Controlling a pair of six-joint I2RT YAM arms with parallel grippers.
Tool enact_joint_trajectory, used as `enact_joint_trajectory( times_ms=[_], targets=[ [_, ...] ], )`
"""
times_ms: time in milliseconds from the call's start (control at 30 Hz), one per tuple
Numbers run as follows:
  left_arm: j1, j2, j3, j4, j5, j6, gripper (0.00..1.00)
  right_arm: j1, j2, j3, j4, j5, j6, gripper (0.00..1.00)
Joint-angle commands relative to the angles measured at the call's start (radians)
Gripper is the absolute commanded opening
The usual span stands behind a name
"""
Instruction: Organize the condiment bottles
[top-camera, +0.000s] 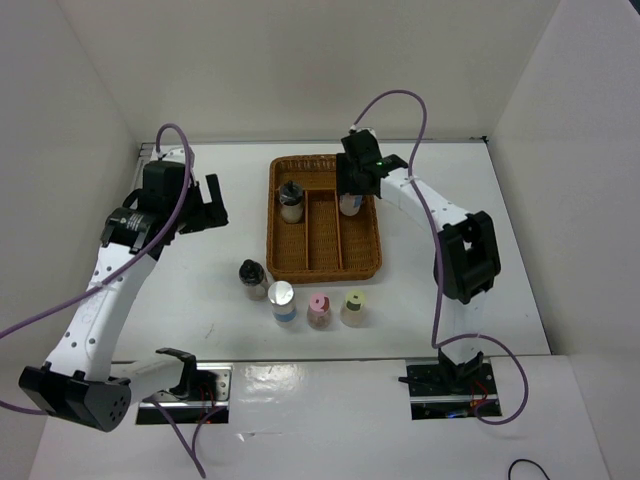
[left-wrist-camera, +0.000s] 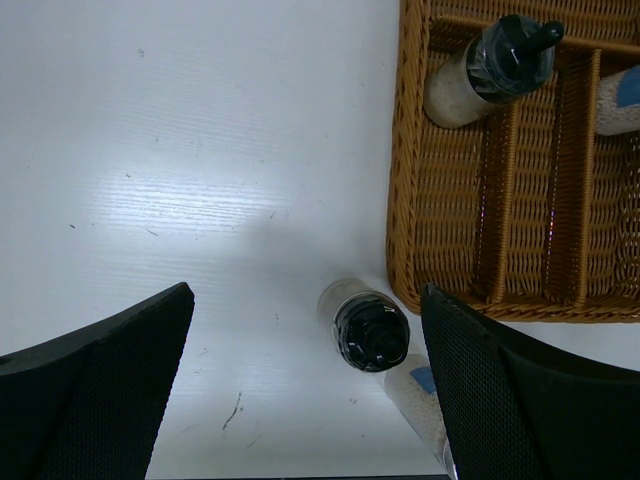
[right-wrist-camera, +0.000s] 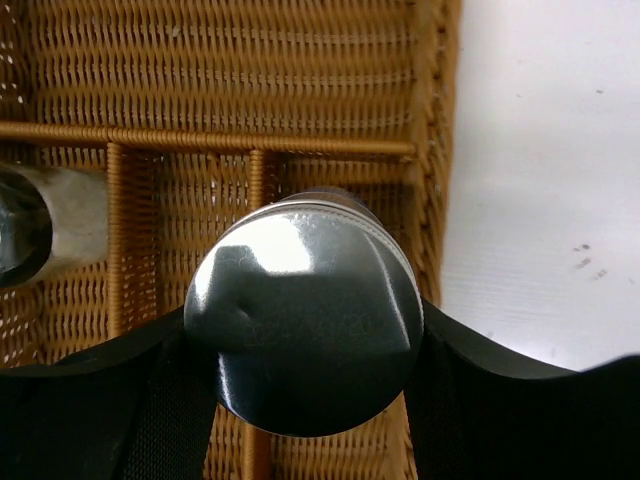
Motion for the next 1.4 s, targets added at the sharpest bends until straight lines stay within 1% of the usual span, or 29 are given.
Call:
enact_joint_trajectory(
  times_ms=[0,133,367,467,500,600,667,733,833,867,933,1033,1100,1133,1267,1333,1367],
  targets=[
    [0.005,-0.042,-0.010,0.001,0.025,-0.027,1.00,0.026,0.032,0.109,0.079,0.056,-0.027,0.45],
    [0.014,-0.052,-0.010,-0.008,0.045,-0.027,1.00,0.035,0.091,0.119,0.079,0.077,-0.027,0.45],
    [0.014,-0.062,-0.053,-0.008,0.130,-0.018,1.00,0.035,0.132,0.119,0.088,0.113,-0.036,0.54],
    [0.014,-0.062,-0.093,0.011,0.206,0.001,1.00,0.035,0.141,0.119,0.088,0.113,-0.036,0.64],
    [0.001,-0.062,-0.114,0.012,0.238,0.001,1.00,0.035,0.141,0.119,0.088,0.113,-0.027,0.77],
    [-0.022,-0.071,-0.156,0.022,0.237,-0.018,1.00,0.035,0.141,0.119,0.063,0.125,0.010,0.98],
    [-0.033,-0.081,-0.191,0.022,0.237,-0.033,1.00,0.035,0.129,0.119,0.045,0.125,0.010,0.98],
    [-0.044,-0.092,-0.214,0.047,0.237,-0.055,1.00,0.035,0.083,0.091,0.034,0.114,0.021,0.98],
    [-0.067,-0.092,-0.237,0.071,0.263,-0.055,1.00,0.035,-0.030,0.018,0.057,0.103,0.030,0.98],
    [-0.076,-0.092,-0.237,0.071,0.263,-0.042,1.00,0.035,-0.097,-0.002,0.074,0.094,0.030,0.98],
    [-0.105,-0.063,-0.237,0.071,0.263,-0.033,1.00,0.035,-0.159,-0.047,0.074,0.085,0.030,0.98],
    [-0.153,-0.017,-0.228,0.071,0.231,-0.033,0.98,0.053,-0.265,-0.093,0.074,0.076,0.030,0.98],
    [-0.176,0.016,-0.228,0.052,0.182,-0.053,0.98,0.082,-0.323,-0.124,0.047,0.076,0.019,0.98],
    [-0.197,0.027,-0.219,0.051,0.141,-0.062,0.96,0.098,-0.340,-0.134,0.046,0.076,0.007,0.98],
    [-0.240,0.081,-0.219,0.030,0.075,-0.097,0.94,0.180,-0.414,-0.244,0.048,0.076,-0.004,0.98],
    [-0.254,0.090,-0.219,0.030,0.045,-0.110,0.93,0.194,-0.452,-0.304,0.063,0.054,-0.004,0.98],
    [-0.263,0.090,-0.219,0.030,0.036,-0.119,0.90,0.204,-0.463,-0.323,0.078,0.039,0.008,0.98]
  ],
)
